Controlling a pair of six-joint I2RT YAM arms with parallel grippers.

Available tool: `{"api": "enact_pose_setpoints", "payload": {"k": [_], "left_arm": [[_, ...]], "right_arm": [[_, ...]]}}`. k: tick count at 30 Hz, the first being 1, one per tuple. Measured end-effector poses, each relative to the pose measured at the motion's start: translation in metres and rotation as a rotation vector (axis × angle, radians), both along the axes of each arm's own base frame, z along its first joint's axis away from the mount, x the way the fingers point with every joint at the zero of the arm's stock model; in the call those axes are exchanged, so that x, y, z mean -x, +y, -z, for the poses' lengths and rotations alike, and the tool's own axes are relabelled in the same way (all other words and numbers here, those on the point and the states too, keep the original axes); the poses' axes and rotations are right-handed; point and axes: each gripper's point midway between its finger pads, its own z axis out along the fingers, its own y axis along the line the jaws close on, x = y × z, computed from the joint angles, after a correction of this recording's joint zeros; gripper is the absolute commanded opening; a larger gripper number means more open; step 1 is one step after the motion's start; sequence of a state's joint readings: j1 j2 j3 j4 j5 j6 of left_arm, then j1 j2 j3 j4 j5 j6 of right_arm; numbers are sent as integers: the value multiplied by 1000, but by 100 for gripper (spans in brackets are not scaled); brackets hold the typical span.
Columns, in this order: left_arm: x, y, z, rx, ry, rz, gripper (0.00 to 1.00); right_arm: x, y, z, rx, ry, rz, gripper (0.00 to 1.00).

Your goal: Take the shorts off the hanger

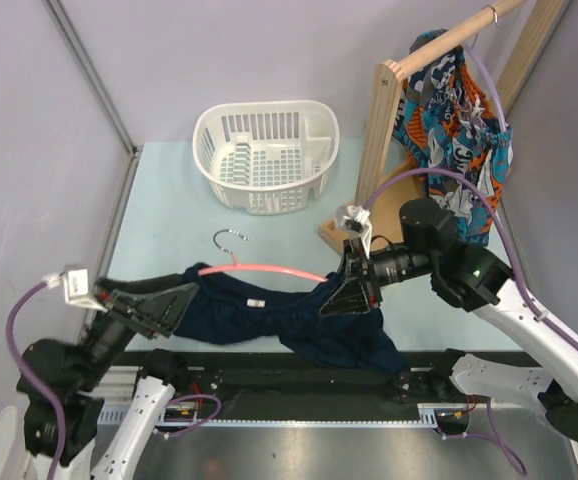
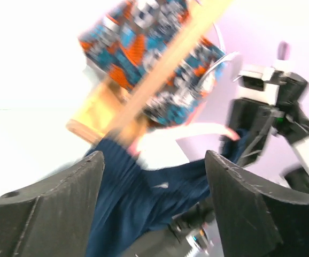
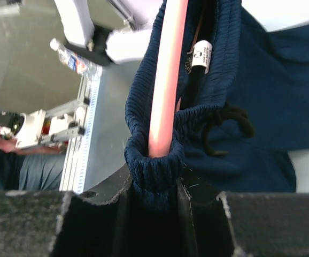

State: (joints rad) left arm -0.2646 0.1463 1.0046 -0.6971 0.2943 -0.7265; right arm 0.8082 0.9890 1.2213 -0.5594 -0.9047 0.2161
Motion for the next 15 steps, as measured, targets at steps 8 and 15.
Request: {"api": "enact_pose_setpoints", "payload": {"k": [8,15], "left_arm": [[-22,-49,11,8,56,279,73],[-43,-60,15,-61,105,320,75]], "right_arm": [[-3,1,50,133,56,63,0],[-16,-9,72,187,90,174,0]]}}
